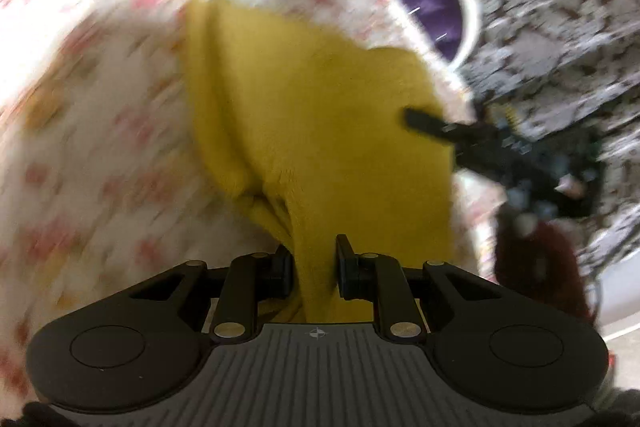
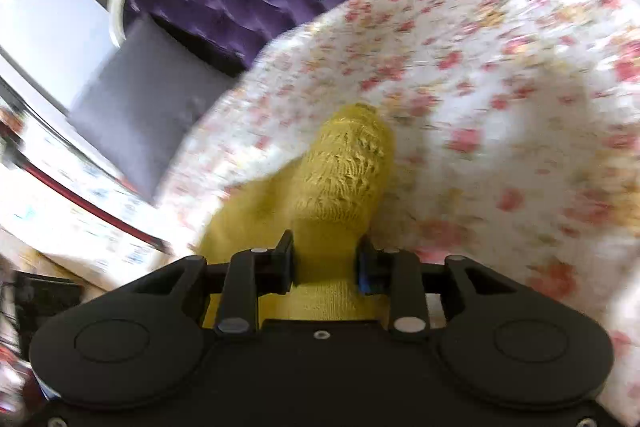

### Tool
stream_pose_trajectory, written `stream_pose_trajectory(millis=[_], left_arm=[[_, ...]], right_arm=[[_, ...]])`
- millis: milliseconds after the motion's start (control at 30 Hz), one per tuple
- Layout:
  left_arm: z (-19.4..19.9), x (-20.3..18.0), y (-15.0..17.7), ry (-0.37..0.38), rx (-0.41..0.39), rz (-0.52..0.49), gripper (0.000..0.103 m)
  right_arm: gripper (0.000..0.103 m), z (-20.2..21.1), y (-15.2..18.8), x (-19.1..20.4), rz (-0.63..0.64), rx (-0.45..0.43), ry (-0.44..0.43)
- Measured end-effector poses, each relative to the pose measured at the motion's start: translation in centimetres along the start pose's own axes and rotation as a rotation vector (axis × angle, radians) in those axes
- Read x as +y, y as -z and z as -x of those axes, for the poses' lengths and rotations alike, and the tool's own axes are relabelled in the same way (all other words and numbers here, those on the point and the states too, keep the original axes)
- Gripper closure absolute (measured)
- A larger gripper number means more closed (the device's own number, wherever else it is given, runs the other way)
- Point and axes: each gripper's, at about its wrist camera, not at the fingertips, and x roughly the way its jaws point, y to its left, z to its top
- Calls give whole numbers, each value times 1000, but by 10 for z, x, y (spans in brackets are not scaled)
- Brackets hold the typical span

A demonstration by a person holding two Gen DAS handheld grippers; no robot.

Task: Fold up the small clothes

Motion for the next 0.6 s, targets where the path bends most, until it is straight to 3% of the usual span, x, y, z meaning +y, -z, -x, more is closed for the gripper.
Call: stream_pose_trajectory(millis=[100,200,300,467,600], left_arm=[[6,10,13,-3,-16,10,84],[14,0,15,-65,-15,-62,84],[28,-20,11,-113,-15,-171,84],[60,-48,-24,-101,-195,-273,77],[43,-62,-67,-195,-314,-291,76]], right_arm=[[48,5,8,4,81,-24,141],[47,10,9,11,105,-67,182],[47,22,6,23,147,-167,177],[46,25,-2,40,234,-263,171],[46,3,-4,49,296,-255,205]])
